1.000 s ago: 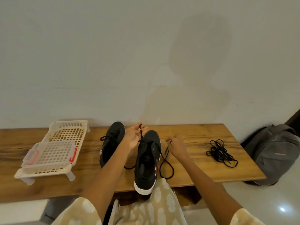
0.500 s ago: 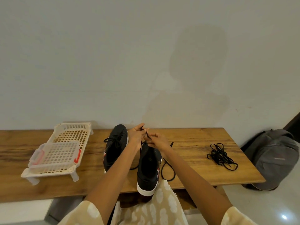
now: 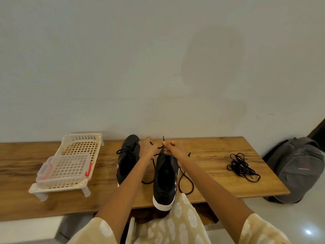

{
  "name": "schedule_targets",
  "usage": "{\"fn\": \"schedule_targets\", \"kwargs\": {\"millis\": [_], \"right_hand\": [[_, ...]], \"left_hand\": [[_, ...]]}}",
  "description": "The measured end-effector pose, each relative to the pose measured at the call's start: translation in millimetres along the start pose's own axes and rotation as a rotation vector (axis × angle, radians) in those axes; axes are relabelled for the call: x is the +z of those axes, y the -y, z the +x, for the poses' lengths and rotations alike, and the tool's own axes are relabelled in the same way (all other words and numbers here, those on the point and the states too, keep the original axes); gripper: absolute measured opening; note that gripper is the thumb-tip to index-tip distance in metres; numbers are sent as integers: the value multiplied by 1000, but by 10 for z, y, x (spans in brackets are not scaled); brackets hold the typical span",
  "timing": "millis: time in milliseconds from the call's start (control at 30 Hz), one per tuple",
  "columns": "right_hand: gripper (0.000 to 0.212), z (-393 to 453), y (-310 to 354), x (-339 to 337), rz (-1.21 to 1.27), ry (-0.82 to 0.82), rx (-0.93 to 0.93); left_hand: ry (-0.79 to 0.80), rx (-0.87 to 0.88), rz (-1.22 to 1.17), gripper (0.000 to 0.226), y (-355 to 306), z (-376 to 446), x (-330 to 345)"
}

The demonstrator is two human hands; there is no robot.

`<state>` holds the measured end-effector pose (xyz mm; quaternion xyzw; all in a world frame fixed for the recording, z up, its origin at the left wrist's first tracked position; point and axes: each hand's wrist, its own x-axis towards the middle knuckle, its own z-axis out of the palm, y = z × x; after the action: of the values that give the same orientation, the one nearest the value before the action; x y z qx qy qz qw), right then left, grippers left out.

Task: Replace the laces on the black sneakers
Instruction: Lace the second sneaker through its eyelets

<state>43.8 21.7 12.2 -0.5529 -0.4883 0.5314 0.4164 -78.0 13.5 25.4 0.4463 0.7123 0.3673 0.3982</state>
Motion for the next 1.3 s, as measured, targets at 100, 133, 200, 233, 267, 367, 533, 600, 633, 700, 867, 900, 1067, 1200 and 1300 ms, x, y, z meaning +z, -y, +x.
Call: {"fn": "schedule_targets", "kwargs": {"millis": [100, 133, 200, 233, 267, 367, 533, 600, 633, 700, 867, 900, 1067, 1200, 1300], "right_hand": [[14, 22, -41, 25, -41, 21, 10], [17, 29, -53, 34, -56, 29, 8], [21, 30, -65, 46, -85, 47, 3], [20, 20, -62, 45, -98, 58, 3], [18, 15, -66, 33, -128, 66, 7], [34, 1, -87, -60, -374, 65, 11], [56, -97, -284, -264, -581, 132, 48], [37, -127, -360, -330, -479, 118, 43], [27, -142, -373, -359, -441, 112, 47], [9, -153, -388, -438, -367, 111, 83], [17, -159, -425, -548, -168, 107, 201], [14, -157, -444, -559, -133, 106, 210], [23, -191, -481, -593, 19, 120, 235], [19, -226, -476, -604, 74, 139, 232], [18, -224, -475, -592, 70, 137, 244]], "left_hand": [[18, 135, 190, 22, -2, 59, -14], [82, 171, 147, 29, 12, 88, 6], [144, 236, 84, 28, 46, 115, 30], [146, 260, 67, 24, 46, 106, 36], [129, 275, 54, 21, 54, 113, 45], [52, 273, 24, 20, 135, 159, 98], [191, 229, 153, 17, 289, 197, 270], [239, 244, 217, 17, 317, 169, 363], [247, 257, 246, 19, 325, 157, 400], [248, 284, 304, 22, 323, 139, 462], [230, 323, 395, 15, 333, 149, 566], [224, 325, 396, 14, 346, 141, 590], [152, 320, 351, 13, 437, 104, 681], [137, 309, 273, 12, 477, 129, 709], [137, 315, 297, 11, 482, 135, 716]]}}
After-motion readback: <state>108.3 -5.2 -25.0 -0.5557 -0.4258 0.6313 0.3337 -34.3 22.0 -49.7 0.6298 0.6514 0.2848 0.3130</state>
